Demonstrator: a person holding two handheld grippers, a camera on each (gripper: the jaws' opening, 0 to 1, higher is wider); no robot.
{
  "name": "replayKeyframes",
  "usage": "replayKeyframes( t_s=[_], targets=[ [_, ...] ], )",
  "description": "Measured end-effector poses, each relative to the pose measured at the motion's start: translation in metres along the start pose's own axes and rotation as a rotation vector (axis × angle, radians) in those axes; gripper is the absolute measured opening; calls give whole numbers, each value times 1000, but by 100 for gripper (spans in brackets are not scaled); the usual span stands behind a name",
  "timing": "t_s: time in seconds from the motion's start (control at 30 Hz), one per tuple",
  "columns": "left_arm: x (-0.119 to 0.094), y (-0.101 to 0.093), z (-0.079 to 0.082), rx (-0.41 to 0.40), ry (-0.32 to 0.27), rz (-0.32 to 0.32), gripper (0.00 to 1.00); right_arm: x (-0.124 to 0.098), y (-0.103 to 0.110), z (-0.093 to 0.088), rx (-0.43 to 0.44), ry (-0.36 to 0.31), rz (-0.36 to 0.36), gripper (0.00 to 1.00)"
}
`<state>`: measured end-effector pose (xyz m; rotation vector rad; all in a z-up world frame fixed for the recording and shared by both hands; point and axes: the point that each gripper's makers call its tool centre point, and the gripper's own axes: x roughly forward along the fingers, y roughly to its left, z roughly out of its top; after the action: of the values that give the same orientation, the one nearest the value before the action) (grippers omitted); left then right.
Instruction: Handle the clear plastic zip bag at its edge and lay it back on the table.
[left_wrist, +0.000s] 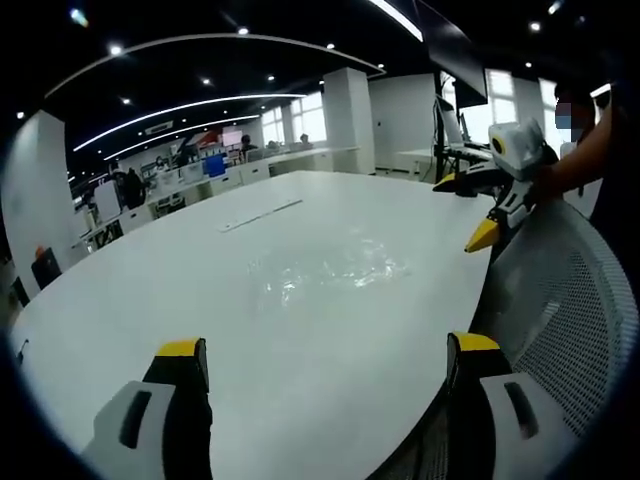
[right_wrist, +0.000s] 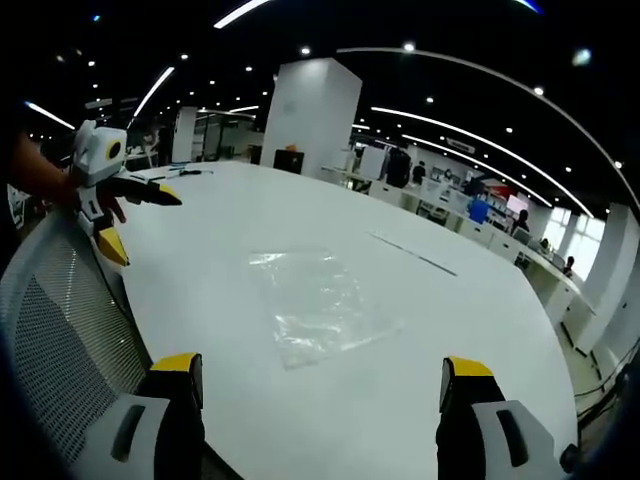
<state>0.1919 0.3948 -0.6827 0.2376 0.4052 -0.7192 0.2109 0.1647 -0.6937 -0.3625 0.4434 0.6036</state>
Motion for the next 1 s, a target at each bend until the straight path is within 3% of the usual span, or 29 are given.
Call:
replayKeyframes(
  t_s=[1.0],
  targets=[
    [0,0,2,-10,4,-5,99,0,-1,2,-9,-1,1,100]
  ],
)
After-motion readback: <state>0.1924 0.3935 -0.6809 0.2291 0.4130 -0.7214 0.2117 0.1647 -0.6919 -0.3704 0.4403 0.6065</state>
